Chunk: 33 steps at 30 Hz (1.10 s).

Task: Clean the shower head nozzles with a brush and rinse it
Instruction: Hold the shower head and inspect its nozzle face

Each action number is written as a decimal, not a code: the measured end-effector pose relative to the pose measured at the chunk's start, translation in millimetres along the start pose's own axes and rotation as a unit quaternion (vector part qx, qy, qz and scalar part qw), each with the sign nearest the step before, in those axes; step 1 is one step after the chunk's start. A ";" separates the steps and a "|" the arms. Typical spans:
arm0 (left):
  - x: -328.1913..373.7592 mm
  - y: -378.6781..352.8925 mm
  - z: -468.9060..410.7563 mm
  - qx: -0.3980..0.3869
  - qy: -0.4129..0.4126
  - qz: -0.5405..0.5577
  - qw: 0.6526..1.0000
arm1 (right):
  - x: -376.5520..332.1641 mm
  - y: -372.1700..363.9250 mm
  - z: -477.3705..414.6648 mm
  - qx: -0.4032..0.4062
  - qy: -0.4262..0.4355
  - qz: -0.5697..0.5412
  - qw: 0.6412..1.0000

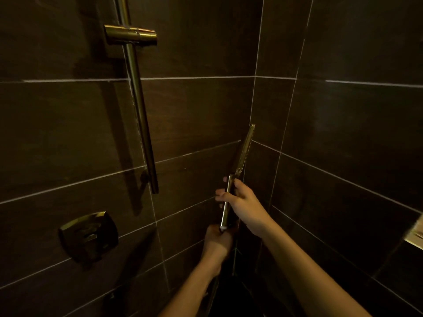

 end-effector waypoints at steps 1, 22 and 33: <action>1.0 1.1 1.0 0.002 0.003 0.006 1.000 | -0.6 1.4 1.1 0.014 0.014 0.022 1.000; 7.4 -5.7 -7.1 -0.068 -0.018 -0.022 0.997 | -6.1 19.8 -12.2 -0.014 0.098 -0.034 0.994; 29.7 -14.4 -25.2 -0.033 -0.036 -0.068 0.996 | -9.7 44.8 -32.6 0.027 0.116 -0.052 0.991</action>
Point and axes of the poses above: each hand's wrist, its own z-axis away from the middle knuckle, its own y-axis out of the back of the hand, x = y × z, the point moved 1 cm from there along -z, towards the middle knuckle, and after that the axes turned 3 degrees about -y, right-handed, at the moved point
